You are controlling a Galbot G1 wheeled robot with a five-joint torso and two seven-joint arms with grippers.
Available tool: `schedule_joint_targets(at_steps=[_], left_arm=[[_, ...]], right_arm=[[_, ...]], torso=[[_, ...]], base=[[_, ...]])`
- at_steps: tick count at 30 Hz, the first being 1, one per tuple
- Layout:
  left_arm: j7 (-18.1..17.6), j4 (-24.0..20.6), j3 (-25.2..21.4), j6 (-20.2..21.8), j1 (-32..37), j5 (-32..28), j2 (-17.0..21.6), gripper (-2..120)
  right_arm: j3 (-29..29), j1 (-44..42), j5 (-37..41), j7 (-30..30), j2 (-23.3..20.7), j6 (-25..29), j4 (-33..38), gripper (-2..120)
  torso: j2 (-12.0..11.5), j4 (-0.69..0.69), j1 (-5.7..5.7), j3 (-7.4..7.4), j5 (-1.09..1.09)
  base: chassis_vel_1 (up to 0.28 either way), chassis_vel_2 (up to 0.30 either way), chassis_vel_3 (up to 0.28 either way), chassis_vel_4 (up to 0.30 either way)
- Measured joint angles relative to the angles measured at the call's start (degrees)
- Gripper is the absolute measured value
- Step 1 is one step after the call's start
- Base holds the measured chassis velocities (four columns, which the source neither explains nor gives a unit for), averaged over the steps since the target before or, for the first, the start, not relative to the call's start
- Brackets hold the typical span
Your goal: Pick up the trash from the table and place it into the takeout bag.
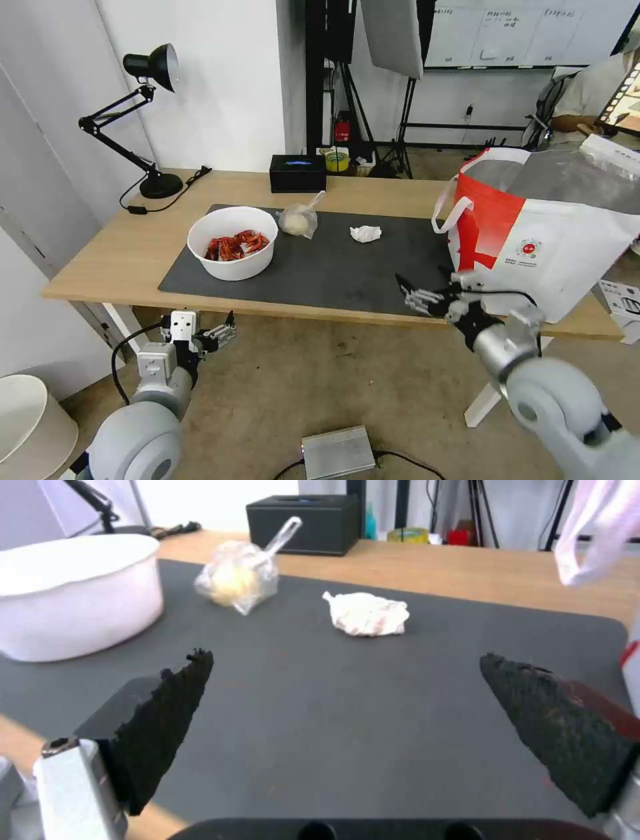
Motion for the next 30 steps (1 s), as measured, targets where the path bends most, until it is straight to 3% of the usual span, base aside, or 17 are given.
schedule_joint_targets(at_steps=[8, 10, 15, 23, 30], left_arm=[[-0.1, -0.1, -1.0, 0.0, 1.2, 0.1, -0.5, 100], [-0.1, -0.1, -1.0, 0.0, 1.2, 0.1, -0.5, 100], [-0.2, 0.0, -1.1, 0.0, 1.2, 0.1, -0.7, 100], [-0.2, 0.3, -0.9, 0.0, 1.0, 0.1, -0.9, 100], [-0.2, 0.2, -1.0, 0.0, 1.3, 0.1, -1.1, 100]], right_arm=[[-11.3, 18.1, 1.9, 3.6, 1.4, -2.0, -10.4, 100], [-11.6, 18.5, 1.9, 3.7, 1.5, -2.1, -10.6, 100], [-17.8, 27.7, 1.9, 9.0, 3.7, -5.8, -16.1, 100], [-26.1, 41.1, 2.7, 12.6, 8.0, -11.0, -26.6, 100], [-29.2, 45.7, 2.9, 16.1, 12.0, -15.1, -32.1, 100]], torso=[[0.0, 0.01, 0.00, 0.00, -0.01], [0.0, 0.02, 0.00, 0.00, -0.01], [0.0, 0.00, 0.00, 0.00, -0.01], [0.0, 0.00, 0.00, -0.01, -0.01], [0.0, 0.01, 0.00, 0.00, -0.01]], base=[[0.000, 0.000, 0.000, 0.000], [0.000, 0.000, 0.000, 0.000], [0.000, 0.000, 0.000, 0.000], [0.000, 0.000, 0.000, 0.000], [0.000, 0.000, 0.000, 0.000]])
